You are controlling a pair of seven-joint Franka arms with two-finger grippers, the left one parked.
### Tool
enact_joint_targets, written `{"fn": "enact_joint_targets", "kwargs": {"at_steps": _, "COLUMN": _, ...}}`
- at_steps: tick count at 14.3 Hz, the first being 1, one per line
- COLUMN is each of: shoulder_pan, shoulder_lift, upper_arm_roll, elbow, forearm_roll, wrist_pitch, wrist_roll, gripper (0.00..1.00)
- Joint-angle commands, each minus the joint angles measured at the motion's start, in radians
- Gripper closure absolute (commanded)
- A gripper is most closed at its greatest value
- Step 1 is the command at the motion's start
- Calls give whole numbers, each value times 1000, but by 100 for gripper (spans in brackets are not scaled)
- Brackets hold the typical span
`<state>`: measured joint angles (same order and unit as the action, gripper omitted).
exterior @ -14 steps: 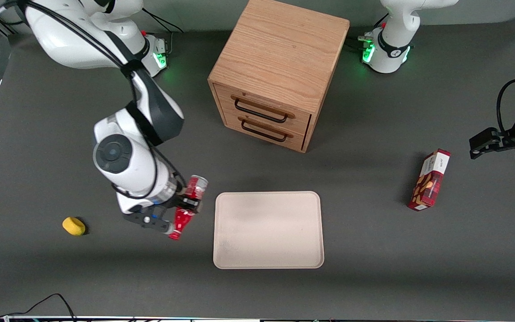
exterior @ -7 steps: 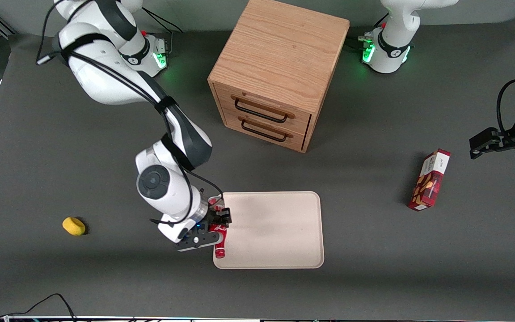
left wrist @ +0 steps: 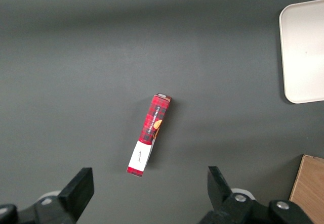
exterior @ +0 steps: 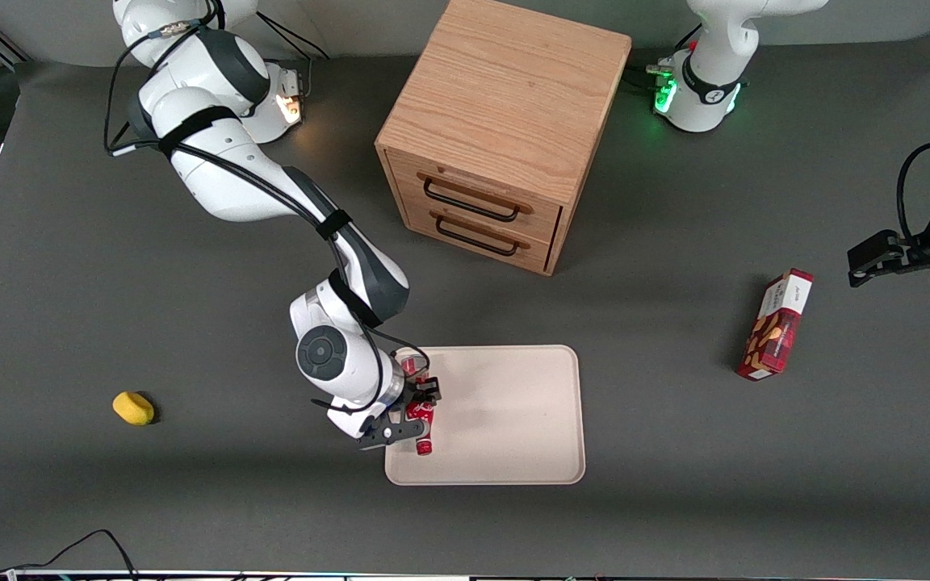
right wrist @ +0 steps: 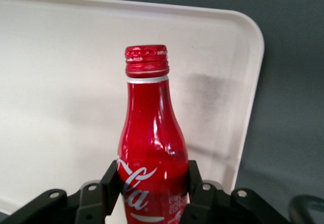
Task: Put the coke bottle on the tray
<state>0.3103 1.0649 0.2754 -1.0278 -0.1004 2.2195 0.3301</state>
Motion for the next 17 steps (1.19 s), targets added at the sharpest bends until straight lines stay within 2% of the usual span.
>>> {"fn": "enact_joint_targets", "kwargs": {"at_steps": 1, "shoulder_pan": 12, "shoulder_lift": 27, "upper_arm_roll": -16, "elbow": 43, "forearm_roll": 28, "wrist_pitch": 20, "wrist_roll": -2, "gripper": 90}}
{"fn": "enact_joint_targets", "kwargs": {"at_steps": 2, "shoulder_pan": 13, "shoulder_lift": 38, "upper_arm_roll": -33, "elbow": 43, "forearm_roll": 48, "wrist_pitch": 47, "wrist_roll": 0, "gripper": 81}}
{"fn": "enact_joint_targets", "kwargs": {"at_steps": 3, "shoulder_pan": 15, "shoulder_lift": 46, "upper_arm_roll": -53, "elbow": 43, "forearm_roll": 66, "wrist_pitch": 68, "wrist_roll": -3, "gripper": 79}}
{"fn": "enact_joint_targets", "kwargs": {"at_steps": 4, "shoulder_pan": 21, "shoulder_lift": 52, "upper_arm_roll": -65, "elbow": 43, "forearm_roll": 68, "wrist_pitch": 72, "wrist_roll": -3, "gripper": 74}}
{"fn": "enact_joint_targets", "kwargs": {"at_steps": 6, "shoulder_pan": 27, "shoulder_lift": 52, "upper_arm_roll": -82, "elbow": 40, "forearm_roll": 68, "wrist_pitch": 78, "wrist_roll": -3, "gripper": 0}}
{"fn": "enact_joint_targets", "kwargs": {"at_steps": 17, "shoulder_pan": 24, "shoulder_lift": 12, "upper_arm_roll": -87, "elbow": 25, "forearm_roll": 70, "wrist_pitch": 69, "wrist_roll": -12, "gripper": 0}}
